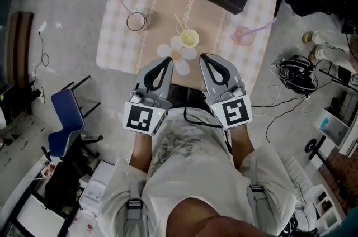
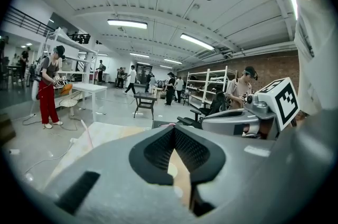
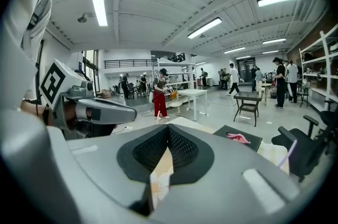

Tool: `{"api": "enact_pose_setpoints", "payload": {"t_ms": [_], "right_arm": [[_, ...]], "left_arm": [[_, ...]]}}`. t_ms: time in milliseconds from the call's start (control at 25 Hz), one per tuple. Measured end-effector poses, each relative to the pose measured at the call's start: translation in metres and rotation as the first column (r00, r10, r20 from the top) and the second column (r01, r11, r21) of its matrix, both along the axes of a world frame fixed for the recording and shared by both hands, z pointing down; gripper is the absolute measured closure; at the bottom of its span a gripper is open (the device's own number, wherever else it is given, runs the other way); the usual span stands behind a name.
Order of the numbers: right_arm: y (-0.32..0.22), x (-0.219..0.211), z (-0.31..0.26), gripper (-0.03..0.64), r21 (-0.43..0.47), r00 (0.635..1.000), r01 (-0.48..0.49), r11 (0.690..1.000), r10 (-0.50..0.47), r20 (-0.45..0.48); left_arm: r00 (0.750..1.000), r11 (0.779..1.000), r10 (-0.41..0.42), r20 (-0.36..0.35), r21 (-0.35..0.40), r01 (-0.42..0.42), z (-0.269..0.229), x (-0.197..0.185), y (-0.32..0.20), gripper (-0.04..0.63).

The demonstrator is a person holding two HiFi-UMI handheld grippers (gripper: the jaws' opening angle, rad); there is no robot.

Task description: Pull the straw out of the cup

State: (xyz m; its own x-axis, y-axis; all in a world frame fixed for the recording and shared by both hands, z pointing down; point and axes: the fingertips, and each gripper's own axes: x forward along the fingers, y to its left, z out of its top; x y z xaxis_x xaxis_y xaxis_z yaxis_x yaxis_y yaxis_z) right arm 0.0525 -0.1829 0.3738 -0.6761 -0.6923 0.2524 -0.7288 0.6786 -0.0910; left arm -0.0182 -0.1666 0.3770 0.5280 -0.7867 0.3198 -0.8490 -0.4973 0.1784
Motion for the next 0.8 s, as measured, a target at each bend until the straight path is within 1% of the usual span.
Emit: {"api": "enact_pose_setpoints", "payload": {"t_ms": [160,360,560,800], "right_arm": [[-0.003,-0.002,0.008,0.606,-0.011,1.0,-0.005,1.0,0.005,-0.013],[-0.007,-0.006,0.018,0.606,-0.022,0.999,-0.031,0.999,0.03,-0.032],[-0.012,-0.01,0.031,0.606,-0.044,0.998,-0.047,0.998,0.045,-0.043],[-0.018,-0.016,0.045,0.606,-0.061,0.997,-0.051,0.997,0.047,-0.056]], "left_arm": [[1.0,1.0,0.004,-0.007,-0.005,-0.004,0.006,-0.003,-0.004,0.589],[0.999,0.999,0.028,-0.024,-0.026,-0.029,0.018,-0.007,-0.009,0.59],[0.999,0.997,0.048,-0.017,-0.052,-0.049,0.029,-0.007,-0.015,0.589],[0.998,0.995,0.059,-0.028,-0.077,-0.061,0.042,-0.007,-0.02,0.589]]}}
